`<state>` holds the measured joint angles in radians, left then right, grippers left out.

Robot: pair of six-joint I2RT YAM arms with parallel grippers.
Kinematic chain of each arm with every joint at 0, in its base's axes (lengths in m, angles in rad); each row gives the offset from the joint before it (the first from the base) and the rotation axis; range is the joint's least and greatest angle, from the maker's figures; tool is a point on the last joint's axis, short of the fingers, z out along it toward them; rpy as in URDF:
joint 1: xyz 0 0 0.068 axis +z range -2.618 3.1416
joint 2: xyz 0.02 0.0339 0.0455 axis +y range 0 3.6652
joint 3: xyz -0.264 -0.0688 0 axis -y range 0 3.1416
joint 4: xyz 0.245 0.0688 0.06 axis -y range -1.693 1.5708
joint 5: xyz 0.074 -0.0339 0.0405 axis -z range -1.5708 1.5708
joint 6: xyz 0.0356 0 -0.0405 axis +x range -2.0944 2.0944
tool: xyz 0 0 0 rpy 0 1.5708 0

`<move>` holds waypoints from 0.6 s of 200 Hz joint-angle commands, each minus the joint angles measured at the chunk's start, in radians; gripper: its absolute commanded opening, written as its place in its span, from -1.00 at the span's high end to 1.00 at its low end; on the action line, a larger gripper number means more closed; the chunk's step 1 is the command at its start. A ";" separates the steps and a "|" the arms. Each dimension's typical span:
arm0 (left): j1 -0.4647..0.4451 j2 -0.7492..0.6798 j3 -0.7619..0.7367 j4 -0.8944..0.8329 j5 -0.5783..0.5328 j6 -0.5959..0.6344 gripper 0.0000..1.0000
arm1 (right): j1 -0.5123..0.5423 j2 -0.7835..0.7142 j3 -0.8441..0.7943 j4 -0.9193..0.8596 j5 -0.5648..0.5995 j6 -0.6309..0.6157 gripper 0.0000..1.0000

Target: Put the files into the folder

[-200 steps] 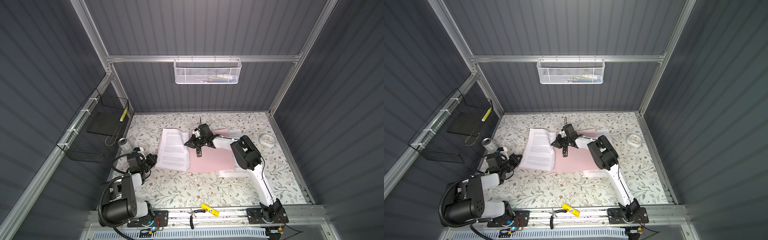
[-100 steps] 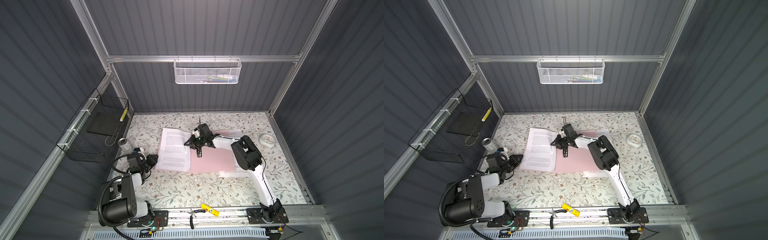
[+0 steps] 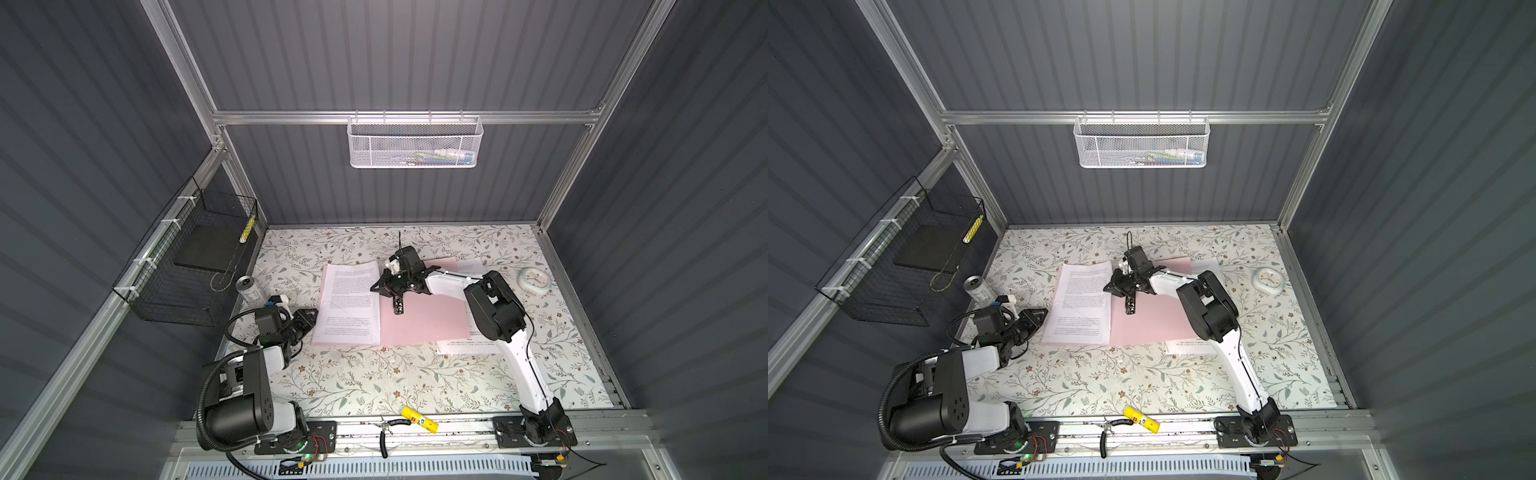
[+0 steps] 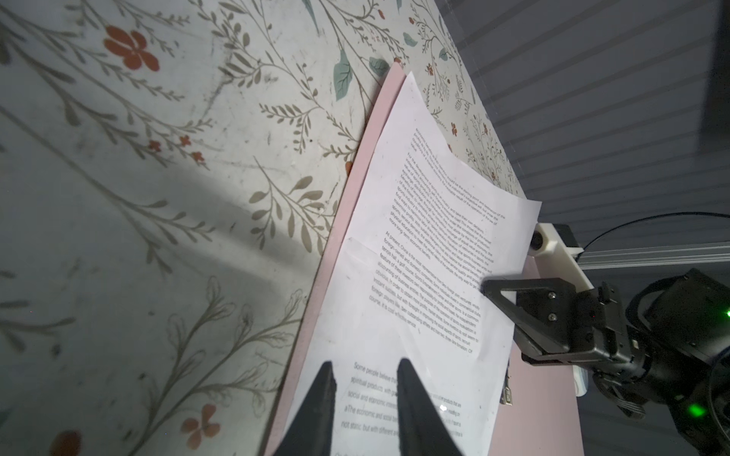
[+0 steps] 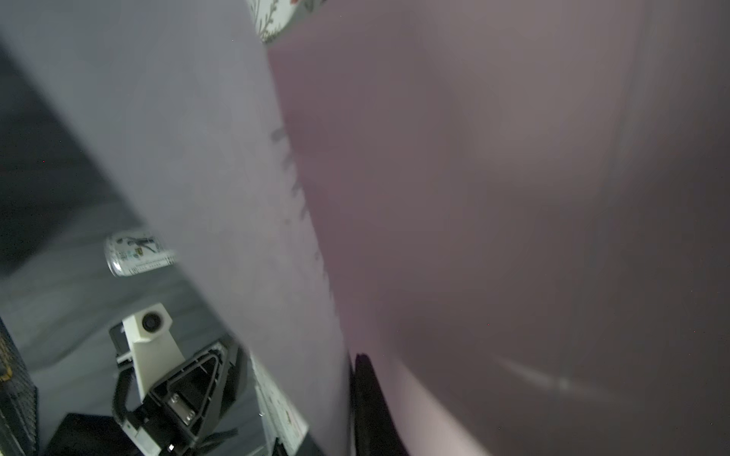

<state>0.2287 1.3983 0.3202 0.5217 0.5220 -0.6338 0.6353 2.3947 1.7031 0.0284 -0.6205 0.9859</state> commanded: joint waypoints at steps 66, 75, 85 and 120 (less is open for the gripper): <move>-0.002 0.101 0.036 0.050 0.059 -0.009 0.48 | 0.024 0.075 0.129 -0.070 0.012 -0.017 1.00; -0.002 0.101 0.036 0.048 0.059 -0.007 0.48 | 0.025 0.068 0.117 -0.059 0.012 -0.011 0.99; -0.002 0.101 0.036 0.049 0.059 -0.007 0.48 | 0.024 0.054 0.099 -0.051 0.015 -0.011 0.80; -0.002 0.083 0.041 0.036 0.055 -0.004 0.48 | 0.023 -0.058 0.026 -0.084 0.076 -0.095 0.32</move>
<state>0.2287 1.4910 0.3347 0.5575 0.5594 -0.6403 0.6544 2.4313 1.7767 -0.0204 -0.5903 0.9611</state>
